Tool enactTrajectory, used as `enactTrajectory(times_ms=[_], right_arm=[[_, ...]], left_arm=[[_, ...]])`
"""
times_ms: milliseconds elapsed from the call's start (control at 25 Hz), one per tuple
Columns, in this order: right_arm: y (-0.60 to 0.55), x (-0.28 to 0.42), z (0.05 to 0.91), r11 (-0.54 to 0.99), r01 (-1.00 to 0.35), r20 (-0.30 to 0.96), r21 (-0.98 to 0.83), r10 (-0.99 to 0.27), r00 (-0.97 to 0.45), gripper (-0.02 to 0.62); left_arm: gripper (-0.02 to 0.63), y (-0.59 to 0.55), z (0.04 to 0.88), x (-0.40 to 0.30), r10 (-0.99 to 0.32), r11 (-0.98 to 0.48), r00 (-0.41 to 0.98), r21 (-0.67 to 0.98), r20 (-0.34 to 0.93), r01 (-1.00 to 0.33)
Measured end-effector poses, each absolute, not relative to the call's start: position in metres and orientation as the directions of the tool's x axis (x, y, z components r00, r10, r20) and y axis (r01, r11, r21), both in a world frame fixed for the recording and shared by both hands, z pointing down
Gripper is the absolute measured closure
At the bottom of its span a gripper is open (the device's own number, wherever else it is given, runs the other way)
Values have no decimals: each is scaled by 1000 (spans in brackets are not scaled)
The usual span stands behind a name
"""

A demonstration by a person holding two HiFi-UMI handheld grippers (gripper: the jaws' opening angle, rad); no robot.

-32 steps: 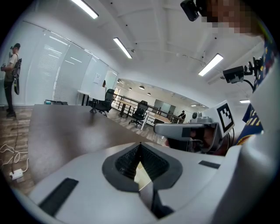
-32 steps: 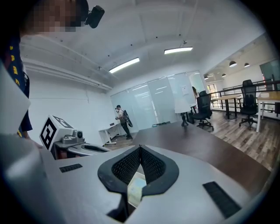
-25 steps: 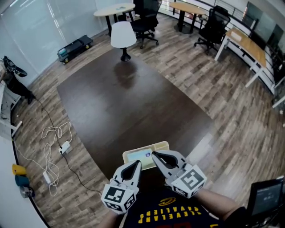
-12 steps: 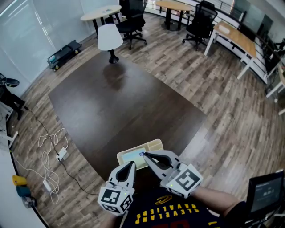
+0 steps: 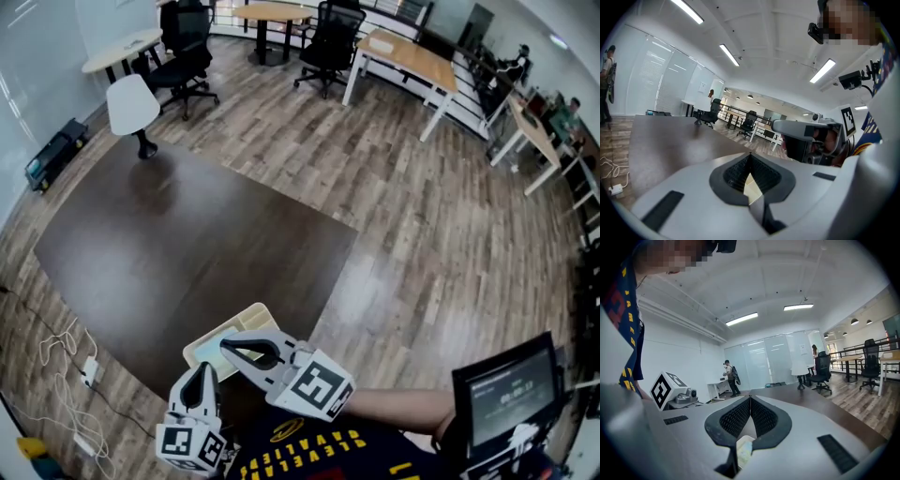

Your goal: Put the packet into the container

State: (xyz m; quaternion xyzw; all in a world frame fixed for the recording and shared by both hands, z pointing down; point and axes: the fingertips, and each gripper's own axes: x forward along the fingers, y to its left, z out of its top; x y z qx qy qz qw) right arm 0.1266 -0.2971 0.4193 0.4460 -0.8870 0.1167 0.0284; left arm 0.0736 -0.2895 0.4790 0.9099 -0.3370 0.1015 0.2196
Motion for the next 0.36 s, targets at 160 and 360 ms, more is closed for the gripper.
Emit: enactTrajectory(times_ms=[160, 360], right_arm=[[-288, 125, 407, 572, -799, 134, -186, -791, -598, 584], [-275, 155, 377, 473, -862, 145, -185, -854, -500, 584]], left_arm=[[606, -281, 465, 76, -558, -680, 756, 333, 342, -653], [606, -271, 446, 111, -463, -749, 833, 370, 303, -550]])
